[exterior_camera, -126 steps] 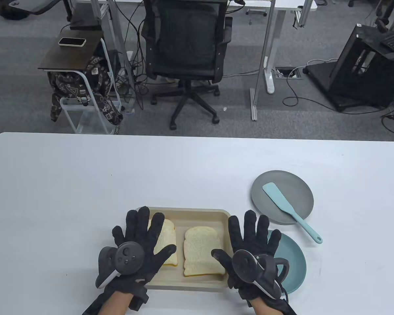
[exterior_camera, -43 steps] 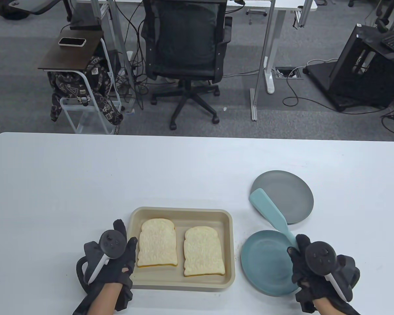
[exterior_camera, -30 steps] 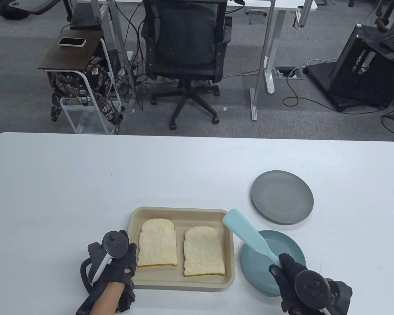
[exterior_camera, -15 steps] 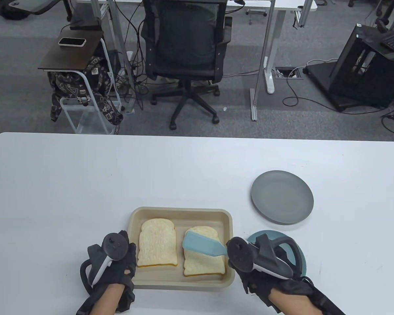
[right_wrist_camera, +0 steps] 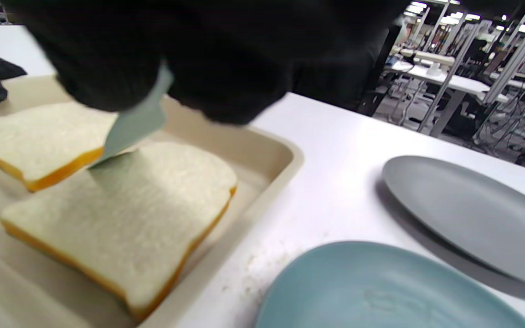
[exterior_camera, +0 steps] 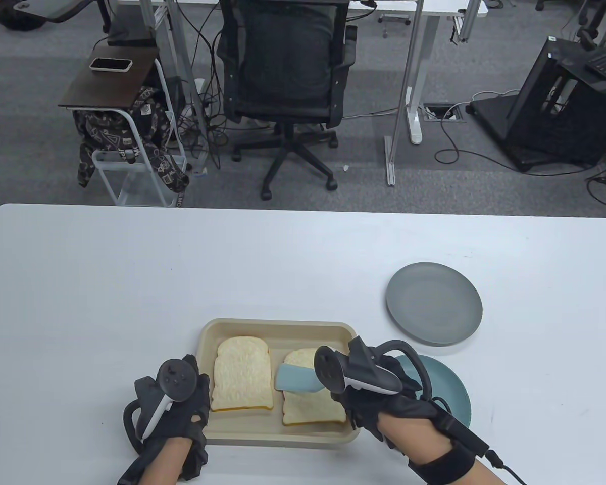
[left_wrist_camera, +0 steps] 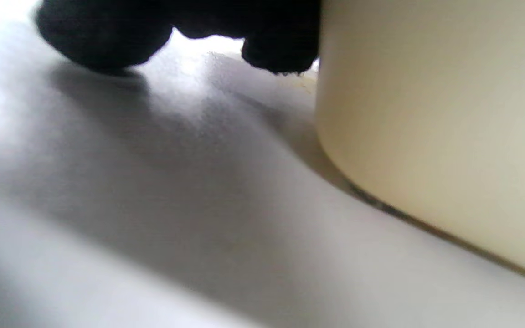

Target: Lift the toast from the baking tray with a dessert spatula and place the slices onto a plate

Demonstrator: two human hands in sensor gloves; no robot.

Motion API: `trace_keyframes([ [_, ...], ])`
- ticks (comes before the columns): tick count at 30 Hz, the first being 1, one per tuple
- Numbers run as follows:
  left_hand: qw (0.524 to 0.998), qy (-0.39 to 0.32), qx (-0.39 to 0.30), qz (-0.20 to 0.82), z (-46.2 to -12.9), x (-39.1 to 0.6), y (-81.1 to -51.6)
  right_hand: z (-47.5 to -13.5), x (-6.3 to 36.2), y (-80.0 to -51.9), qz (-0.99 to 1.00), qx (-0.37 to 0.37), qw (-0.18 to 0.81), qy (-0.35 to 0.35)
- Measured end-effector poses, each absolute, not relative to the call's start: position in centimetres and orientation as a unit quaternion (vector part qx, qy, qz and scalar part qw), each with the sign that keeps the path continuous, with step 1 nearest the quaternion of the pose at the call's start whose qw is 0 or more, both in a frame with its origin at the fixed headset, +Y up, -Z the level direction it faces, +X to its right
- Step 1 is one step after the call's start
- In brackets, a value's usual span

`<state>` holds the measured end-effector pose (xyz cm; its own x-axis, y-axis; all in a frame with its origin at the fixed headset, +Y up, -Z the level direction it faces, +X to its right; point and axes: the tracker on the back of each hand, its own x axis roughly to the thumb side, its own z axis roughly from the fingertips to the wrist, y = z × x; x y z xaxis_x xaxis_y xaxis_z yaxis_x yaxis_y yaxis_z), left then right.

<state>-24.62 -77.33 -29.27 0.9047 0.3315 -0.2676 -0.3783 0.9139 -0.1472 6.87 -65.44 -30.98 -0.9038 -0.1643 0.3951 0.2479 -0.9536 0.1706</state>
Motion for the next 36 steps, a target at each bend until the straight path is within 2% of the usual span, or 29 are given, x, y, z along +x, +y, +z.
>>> trace_keyframes([
  [8,0.971,0.120,-0.095,0.184,-29.3,-24.6,-77.4,-34.4,8.1,-67.4,-0.961,-0.212,0.039,-0.174],
  [12,0.972,0.120,-0.094,0.182,-29.3,-24.6,-77.4,-35.3,8.8,-68.8,-0.959,-0.218,0.001,-0.179],
  [18,0.972,0.120,-0.092,0.177,-29.3,-24.6,-77.4,-35.1,7.9,-70.5,-0.960,-0.216,-0.038,-0.173],
  [30,0.972,0.121,-0.091,0.178,-29.2,-24.5,-77.5,-34.4,3.5,-71.6,-0.965,-0.203,-0.067,-0.150],
  [36,0.972,0.121,-0.092,0.181,-29.2,-24.6,-77.5,-34.3,3.1,-72.2,-0.965,-0.197,-0.089,-0.148],
])
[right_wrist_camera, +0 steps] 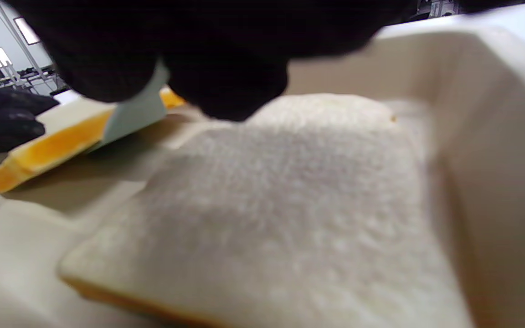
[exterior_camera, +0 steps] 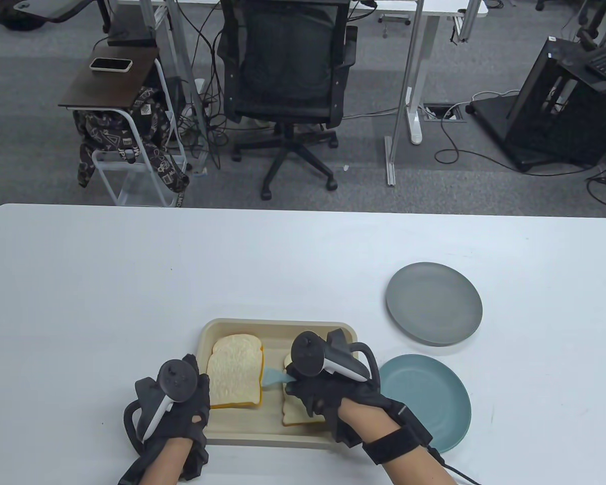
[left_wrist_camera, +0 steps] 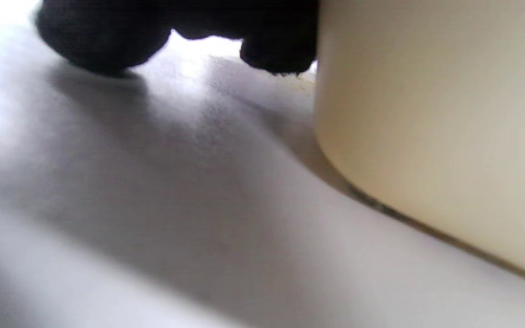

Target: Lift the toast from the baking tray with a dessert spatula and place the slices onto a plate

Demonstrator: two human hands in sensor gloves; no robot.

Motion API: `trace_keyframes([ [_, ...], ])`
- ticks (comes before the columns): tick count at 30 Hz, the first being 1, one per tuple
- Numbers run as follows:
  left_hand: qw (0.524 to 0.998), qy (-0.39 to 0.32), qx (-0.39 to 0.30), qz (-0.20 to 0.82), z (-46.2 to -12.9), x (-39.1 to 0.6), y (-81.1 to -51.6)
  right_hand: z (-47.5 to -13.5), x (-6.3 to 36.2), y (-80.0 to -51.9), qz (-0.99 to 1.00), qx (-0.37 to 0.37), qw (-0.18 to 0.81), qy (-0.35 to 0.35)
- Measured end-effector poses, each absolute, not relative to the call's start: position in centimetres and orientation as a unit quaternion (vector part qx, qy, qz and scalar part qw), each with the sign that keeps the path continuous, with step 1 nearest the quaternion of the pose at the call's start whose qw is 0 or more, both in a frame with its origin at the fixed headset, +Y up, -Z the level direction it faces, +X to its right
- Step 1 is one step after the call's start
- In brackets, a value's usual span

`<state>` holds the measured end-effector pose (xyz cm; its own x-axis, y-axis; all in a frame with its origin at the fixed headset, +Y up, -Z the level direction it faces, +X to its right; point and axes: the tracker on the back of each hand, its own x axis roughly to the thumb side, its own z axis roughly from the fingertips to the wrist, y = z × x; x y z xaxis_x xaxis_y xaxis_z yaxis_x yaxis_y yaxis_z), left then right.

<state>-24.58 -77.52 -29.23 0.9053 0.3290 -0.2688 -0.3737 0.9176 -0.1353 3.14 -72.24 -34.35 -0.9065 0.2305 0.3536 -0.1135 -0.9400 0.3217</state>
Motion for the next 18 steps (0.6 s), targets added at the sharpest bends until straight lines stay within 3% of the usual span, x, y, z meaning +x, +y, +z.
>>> trace_keyframes([
  [8,0.971,0.123,-0.095,0.180,-29.2,-24.6,-77.5,-33.0,5.3,-71.7,0.972,0.189,0.099,0.101],
  [18,0.969,0.123,-0.100,0.191,-29.3,-24.7,-77.6,-28.5,14.1,-65.7,0.983,0.137,0.107,0.050],
])
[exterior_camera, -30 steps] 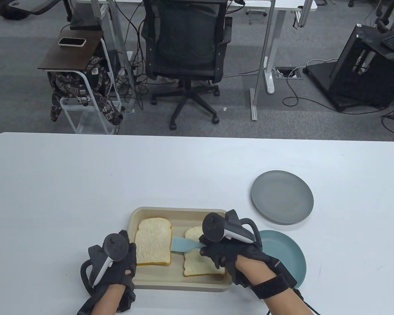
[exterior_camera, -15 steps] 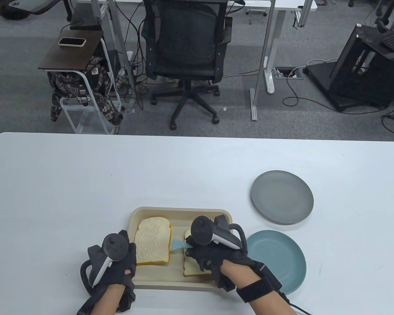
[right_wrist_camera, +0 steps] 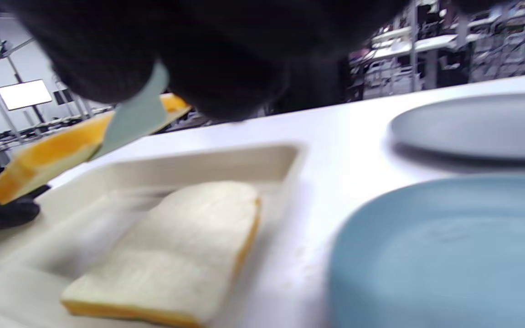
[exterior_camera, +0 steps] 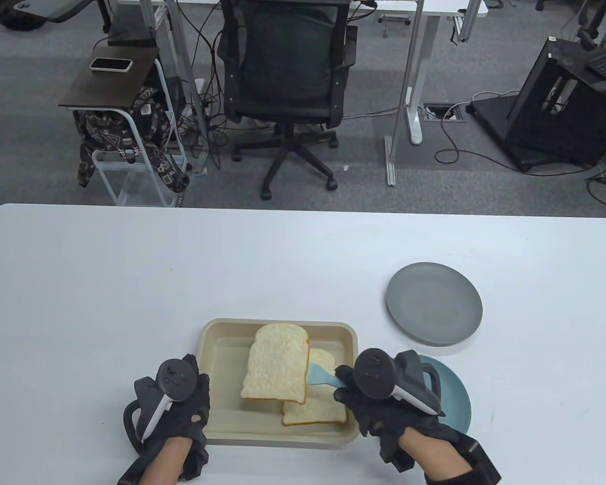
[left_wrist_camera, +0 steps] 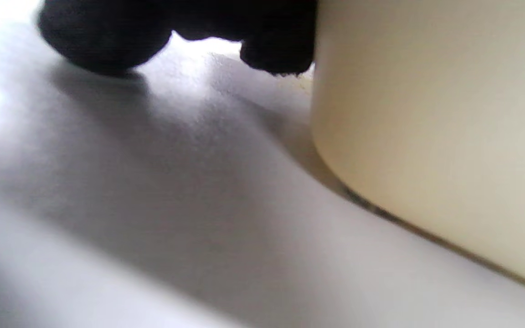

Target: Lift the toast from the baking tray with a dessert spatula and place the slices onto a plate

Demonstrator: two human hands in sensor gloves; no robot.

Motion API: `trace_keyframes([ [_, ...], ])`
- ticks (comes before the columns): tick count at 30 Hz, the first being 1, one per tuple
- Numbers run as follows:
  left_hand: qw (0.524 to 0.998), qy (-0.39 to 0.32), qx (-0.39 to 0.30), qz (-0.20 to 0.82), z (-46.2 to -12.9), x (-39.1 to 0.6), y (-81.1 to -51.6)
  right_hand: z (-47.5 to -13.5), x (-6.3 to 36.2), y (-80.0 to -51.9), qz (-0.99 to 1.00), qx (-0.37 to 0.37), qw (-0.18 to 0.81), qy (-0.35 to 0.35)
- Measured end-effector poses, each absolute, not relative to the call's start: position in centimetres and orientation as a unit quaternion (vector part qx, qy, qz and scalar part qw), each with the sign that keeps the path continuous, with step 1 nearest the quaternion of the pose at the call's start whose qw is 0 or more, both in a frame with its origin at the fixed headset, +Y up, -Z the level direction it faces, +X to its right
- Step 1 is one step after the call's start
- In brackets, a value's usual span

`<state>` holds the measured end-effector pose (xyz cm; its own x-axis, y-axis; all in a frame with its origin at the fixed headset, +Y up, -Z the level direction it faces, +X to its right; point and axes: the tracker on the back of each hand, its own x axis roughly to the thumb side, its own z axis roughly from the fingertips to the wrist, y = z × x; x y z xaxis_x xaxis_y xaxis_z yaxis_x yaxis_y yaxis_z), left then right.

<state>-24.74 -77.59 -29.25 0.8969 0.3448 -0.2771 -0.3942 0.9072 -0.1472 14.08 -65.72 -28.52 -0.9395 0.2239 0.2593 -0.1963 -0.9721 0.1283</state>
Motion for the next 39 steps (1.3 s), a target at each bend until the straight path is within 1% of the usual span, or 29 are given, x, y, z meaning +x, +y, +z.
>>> trace_keyframes([
  [5,0.969,0.125,-0.100,0.190,-29.3,-24.7,-77.6,-26.2,19.9,-63.0,0.991,0.093,0.092,0.034],
  [9,0.968,0.125,-0.104,0.192,-29.3,-24.8,-77.6,-24.6,24.3,-62.2,0.995,0.056,0.072,0.042],
  [12,0.968,0.125,-0.103,0.191,-29.3,-24.8,-77.6,-23.8,27.1,-62.7,0.997,0.028,0.058,0.050],
  [16,0.968,0.125,-0.104,0.193,-29.3,-24.8,-77.6,-23.7,29.8,-64.4,0.995,-0.010,0.057,0.075],
  [21,0.967,0.125,-0.106,0.195,-29.3,-24.8,-77.6,-24.3,31.2,-66.3,0.993,-0.032,0.067,0.093],
  [27,0.965,0.125,-0.107,0.203,-29.3,-24.9,-77.7,-25.3,31.1,-67.4,0.990,-0.037,0.028,0.137],
  [29,0.965,0.126,-0.108,0.204,-29.3,-25.0,-77.7,-25.7,30.9,-67.1,0.986,-0.040,-0.001,0.159],
  [31,0.965,0.126,-0.108,0.205,-29.3,-25.0,-77.7,-25.9,30.5,-66.6,0.986,-0.043,0.005,0.163],
  [35,0.964,0.126,-0.109,0.207,-29.3,-25.0,-77.7,-26.1,29.9,-65.5,0.983,-0.048,-0.037,0.175],
  [39,0.964,0.125,-0.110,0.208,-29.3,-25.1,-77.7,-26.1,29.9,-64.7,0.979,-0.059,-0.057,0.189],
])
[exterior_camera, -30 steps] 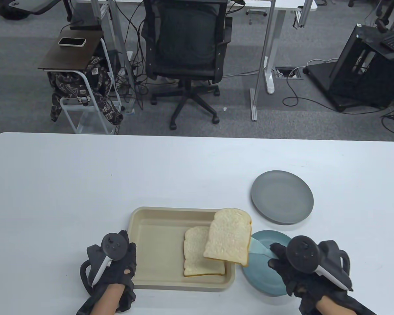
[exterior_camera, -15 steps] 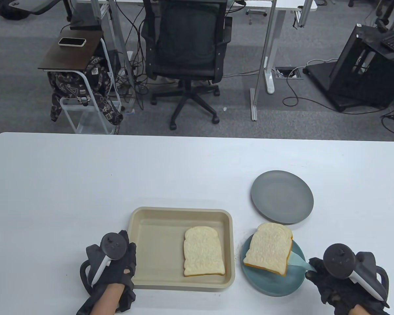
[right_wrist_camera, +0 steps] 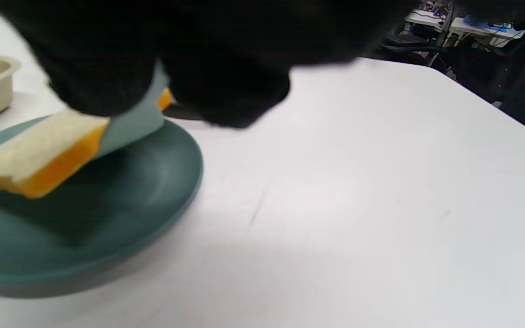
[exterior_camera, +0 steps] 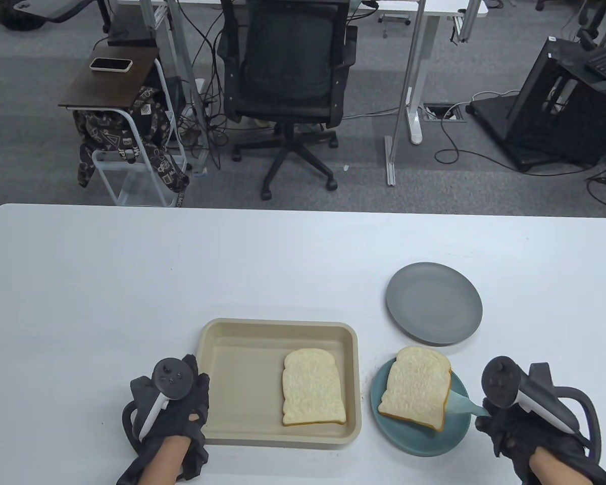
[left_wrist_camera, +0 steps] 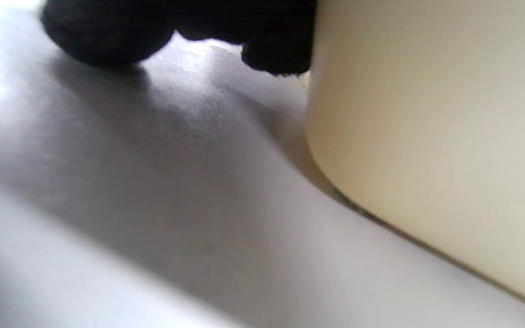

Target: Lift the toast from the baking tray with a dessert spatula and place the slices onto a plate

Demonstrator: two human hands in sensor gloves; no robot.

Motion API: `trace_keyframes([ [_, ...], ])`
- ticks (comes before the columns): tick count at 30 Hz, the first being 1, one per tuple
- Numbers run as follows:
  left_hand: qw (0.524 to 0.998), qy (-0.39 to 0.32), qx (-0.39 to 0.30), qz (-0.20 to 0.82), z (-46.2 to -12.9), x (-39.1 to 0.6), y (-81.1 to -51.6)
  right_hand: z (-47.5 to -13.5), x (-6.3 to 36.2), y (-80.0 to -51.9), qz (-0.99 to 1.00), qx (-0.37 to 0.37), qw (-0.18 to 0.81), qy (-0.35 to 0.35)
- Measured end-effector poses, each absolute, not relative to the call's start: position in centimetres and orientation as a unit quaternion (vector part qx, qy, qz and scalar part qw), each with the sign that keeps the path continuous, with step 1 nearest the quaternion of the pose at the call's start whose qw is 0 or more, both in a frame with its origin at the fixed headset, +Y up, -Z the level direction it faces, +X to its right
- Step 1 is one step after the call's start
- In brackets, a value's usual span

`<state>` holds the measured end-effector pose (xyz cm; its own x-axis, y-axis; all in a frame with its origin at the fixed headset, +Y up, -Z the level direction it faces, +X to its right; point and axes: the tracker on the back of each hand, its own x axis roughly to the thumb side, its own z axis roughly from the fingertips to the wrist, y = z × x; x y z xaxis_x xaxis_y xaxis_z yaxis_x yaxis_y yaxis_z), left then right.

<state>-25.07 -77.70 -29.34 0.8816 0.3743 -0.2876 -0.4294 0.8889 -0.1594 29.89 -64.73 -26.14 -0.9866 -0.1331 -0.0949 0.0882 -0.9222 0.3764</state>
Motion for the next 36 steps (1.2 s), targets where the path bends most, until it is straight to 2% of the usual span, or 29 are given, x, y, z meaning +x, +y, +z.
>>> trace_keyframes([
  [8,0.963,0.125,-0.112,0.210,-29.4,-25.1,-77.7,-25.4,30.4,-64.0,-0.973,0.076,0.083,-0.200],
  [22,0.963,0.125,-0.113,0.211,-29.4,-25.2,-77.8,-24.3,29.2,-61.7,-0.957,0.081,0.205,-0.191],
  [27,0.963,0.126,-0.112,0.210,-29.4,-25.1,-77.8,-24.0,25.6,-58.0,-0.938,0.080,0.299,-0.156],
  [29,0.963,0.126,-0.113,0.211,-29.4,-25.2,-77.8,-23.7,22.7,-56.2,-0.948,0.039,0.300,-0.098],
  [31,0.963,0.126,-0.113,0.211,-29.4,-25.2,-77.8,-23.5,20.1,-55.3,-0.952,-0.007,0.298,-0.074],
  [36,0.963,0.126,-0.112,0.210,-29.4,-25.1,-77.8,-23.6,13.8,-55.1,-0.935,-0.110,0.334,-0.040],
])
